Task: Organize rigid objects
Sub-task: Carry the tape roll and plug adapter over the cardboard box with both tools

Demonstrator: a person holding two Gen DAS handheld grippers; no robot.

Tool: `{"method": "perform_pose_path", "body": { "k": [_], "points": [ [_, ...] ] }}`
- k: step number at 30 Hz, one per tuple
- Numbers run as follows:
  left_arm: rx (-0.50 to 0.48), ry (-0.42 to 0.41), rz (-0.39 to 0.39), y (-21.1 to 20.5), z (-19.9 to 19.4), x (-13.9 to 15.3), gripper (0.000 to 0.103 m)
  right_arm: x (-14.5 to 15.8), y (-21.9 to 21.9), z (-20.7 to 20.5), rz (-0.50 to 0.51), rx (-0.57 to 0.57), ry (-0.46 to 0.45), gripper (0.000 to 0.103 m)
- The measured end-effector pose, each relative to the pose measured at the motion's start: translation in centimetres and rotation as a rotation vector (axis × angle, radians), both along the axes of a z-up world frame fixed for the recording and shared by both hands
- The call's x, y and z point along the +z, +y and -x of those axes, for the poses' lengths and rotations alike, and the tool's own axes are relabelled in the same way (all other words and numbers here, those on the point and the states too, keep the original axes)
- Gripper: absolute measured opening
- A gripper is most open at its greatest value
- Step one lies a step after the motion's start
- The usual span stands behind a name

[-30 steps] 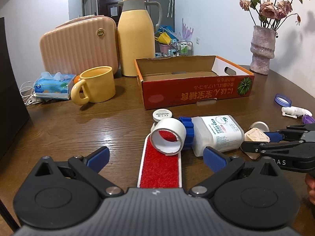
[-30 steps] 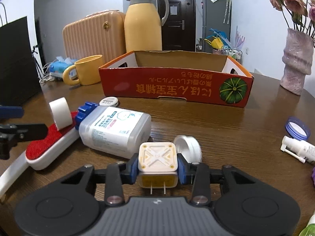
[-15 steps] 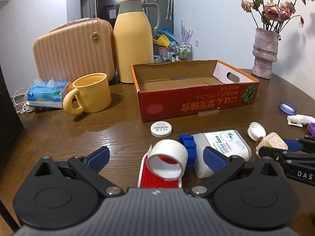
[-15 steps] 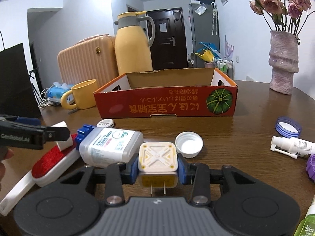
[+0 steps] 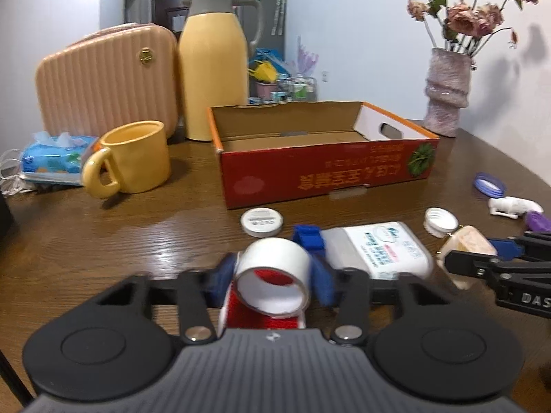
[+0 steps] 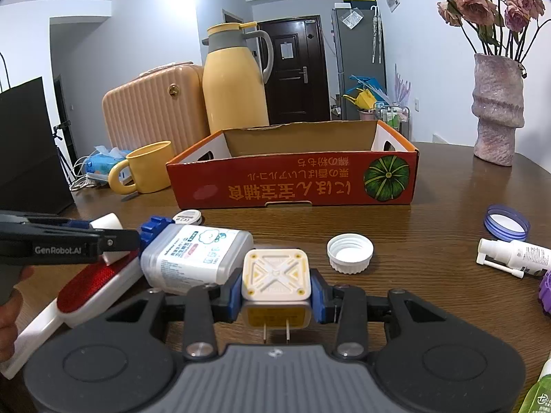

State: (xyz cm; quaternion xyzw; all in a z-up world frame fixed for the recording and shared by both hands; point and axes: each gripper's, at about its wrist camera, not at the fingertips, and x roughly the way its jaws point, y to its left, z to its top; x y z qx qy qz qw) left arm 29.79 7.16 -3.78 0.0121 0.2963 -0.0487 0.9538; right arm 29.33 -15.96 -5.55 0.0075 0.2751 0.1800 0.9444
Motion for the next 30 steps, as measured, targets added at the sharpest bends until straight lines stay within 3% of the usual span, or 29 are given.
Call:
{"method": "perform_pose_path", "body": {
  "k": [16,30],
  "points": [
    [0.038,-0.081,0.021,0.2,1.8,1.3,0.046,1.0,-0.2,0.8,-0.019,-0.008,-0.064,0.038],
    [0.016,-0.144,0.009,-1.0,1.5,6.2,0.046,6.1,-0.7,0.5,-0.018,-0.004,-0.137,0.038]
  ]
}}
